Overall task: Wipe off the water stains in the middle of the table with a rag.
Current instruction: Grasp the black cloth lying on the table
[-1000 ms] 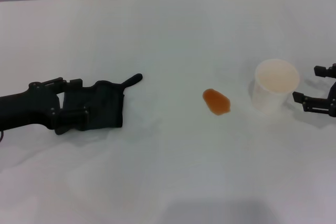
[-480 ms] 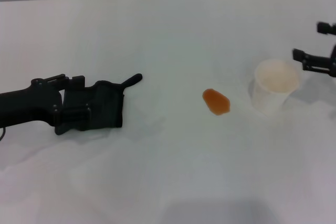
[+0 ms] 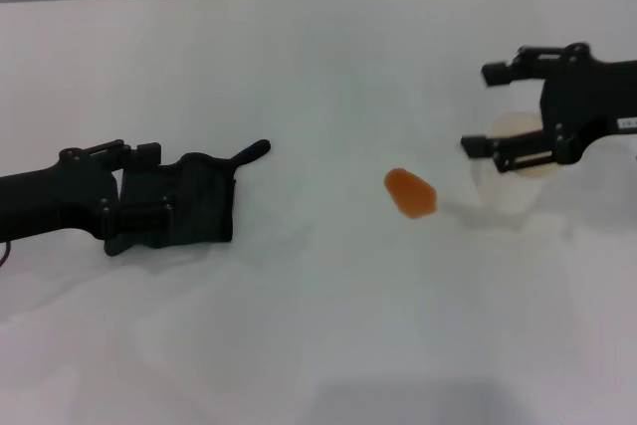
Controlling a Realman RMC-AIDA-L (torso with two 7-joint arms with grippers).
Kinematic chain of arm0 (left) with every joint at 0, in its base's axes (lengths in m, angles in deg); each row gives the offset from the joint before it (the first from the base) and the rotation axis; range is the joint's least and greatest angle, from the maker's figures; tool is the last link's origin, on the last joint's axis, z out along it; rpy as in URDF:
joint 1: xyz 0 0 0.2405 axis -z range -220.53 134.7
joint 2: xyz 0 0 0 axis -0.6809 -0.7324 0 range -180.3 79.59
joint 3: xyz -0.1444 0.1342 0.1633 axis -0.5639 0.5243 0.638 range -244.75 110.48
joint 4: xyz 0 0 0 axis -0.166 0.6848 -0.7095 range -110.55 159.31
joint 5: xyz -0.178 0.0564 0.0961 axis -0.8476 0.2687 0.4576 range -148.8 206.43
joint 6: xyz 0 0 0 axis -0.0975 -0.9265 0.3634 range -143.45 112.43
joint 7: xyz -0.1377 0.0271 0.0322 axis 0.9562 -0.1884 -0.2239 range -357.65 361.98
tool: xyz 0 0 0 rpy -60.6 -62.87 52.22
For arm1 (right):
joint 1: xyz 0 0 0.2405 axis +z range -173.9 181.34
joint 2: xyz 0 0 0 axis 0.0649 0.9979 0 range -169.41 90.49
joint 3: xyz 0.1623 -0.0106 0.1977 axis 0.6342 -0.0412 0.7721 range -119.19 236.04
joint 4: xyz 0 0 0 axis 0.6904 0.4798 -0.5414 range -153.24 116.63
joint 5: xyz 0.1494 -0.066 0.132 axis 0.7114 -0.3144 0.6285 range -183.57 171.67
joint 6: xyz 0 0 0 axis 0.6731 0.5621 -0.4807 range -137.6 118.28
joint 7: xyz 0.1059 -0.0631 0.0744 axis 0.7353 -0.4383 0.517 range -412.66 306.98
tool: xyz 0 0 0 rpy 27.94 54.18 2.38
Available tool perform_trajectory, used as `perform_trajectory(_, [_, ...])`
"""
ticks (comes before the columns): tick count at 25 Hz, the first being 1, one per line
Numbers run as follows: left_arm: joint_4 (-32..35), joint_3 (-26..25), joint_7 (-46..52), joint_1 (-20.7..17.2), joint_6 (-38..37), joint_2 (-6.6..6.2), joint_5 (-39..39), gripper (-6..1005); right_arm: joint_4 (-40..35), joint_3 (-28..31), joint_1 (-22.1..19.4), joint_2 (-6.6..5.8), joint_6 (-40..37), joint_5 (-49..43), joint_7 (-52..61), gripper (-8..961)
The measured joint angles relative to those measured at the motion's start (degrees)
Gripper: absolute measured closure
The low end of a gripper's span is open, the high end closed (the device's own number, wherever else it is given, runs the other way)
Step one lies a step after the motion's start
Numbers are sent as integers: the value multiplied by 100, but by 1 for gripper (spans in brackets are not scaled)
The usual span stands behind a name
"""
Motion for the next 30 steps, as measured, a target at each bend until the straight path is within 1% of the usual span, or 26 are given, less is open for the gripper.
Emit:
perform_trajectory(1, [-1,0,0,0,0,0,0,125,0,0,0,0,0,0,0,86])
perform_trajectory(4, [-2,0,2,4,0,-1,-1,125,-194,3,207,-2,-309,-358,382,86])
perform_trajectory(8, [13,0,47,30,-7,-1,0,125,-528,-5,298,7,-396,-827,776,86])
perform_trajectory(13, [33,83,338,89,-52,-36,6,125,-551,-1,252,19,-232,-993,832,86])
perform_trajectory(16, [179,299,729,95,-63,-92,16,125,-490,-3,184,18,-100,-1007,784,86])
perform_trajectory(18, [400,495,1103,92,-80,-136,30,125,-483,-1,139,17,-69,-1010,757,86])
perform_trajectory(19, [400,495,1103,92,-80,-136,30,125,-483,1,118,17,-58,-1012,738,86])
perform_trajectory(21, [981,735,1866,122,-171,-202,188,124,-483,3,110,17,-34,-1027,699,86])
perform_trajectory(23, [1386,786,2304,196,-261,-208,453,129,-483,3,110,23,-9,-1061,669,86])
perform_trajectory(25, [1852,806,2886,352,-411,-179,941,135,-468,-10,110,32,36,-1091,643,86])
perform_trajectory(28, [2256,809,3585,681,-598,-145,1585,143,-429,-34,110,40,79,-1107,630,86])
perform_trajectory(30, [2337,813,3977,900,-681,-166,1883,148,-424,-40,108,44,87,-1125,628,86])
